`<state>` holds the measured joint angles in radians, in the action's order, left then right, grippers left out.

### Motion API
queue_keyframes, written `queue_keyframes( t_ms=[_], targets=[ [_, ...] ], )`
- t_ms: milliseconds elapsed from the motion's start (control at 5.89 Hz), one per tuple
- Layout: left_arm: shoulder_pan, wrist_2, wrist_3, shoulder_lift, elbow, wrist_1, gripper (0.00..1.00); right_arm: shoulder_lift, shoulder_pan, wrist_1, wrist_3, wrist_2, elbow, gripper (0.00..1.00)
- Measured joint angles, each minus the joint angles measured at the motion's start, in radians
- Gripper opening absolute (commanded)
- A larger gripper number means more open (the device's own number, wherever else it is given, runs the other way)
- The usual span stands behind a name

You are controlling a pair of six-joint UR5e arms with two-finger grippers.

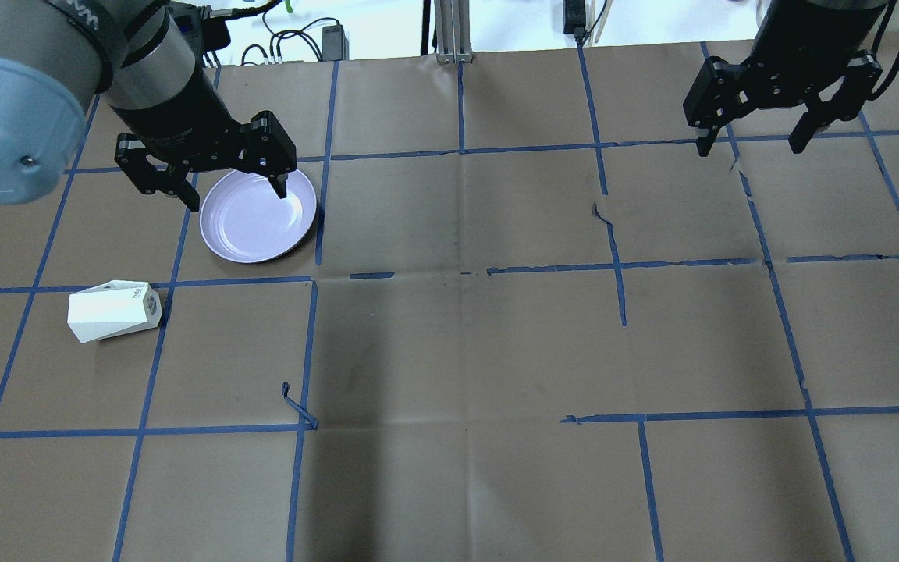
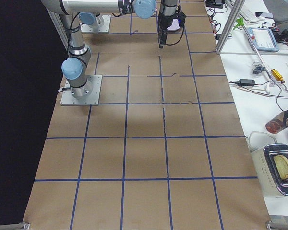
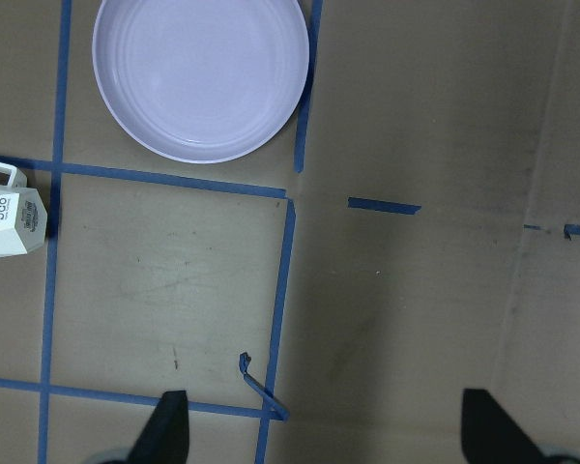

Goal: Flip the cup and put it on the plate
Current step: 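Move the left gripper away from the plate toward the white cup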

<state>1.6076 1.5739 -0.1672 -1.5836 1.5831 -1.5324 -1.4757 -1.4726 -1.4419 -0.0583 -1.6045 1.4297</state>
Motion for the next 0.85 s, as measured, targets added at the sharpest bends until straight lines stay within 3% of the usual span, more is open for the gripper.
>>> queue_keyframes(
  t_ms=[509, 849],
  targets=[
    [-0.015, 0.0, 0.011, -0.006, -0.008, -0.001, 0.99, 0.0, 0.0, 0.0, 0.0, 0.0, 0.0, 1.0],
    [-0.138, -0.005, 0.156, -0.02, -0.028, 0.0, 0.99, 0.0, 0.0, 0.0, 0.0, 0.0, 0.0, 1.0]
  ],
)
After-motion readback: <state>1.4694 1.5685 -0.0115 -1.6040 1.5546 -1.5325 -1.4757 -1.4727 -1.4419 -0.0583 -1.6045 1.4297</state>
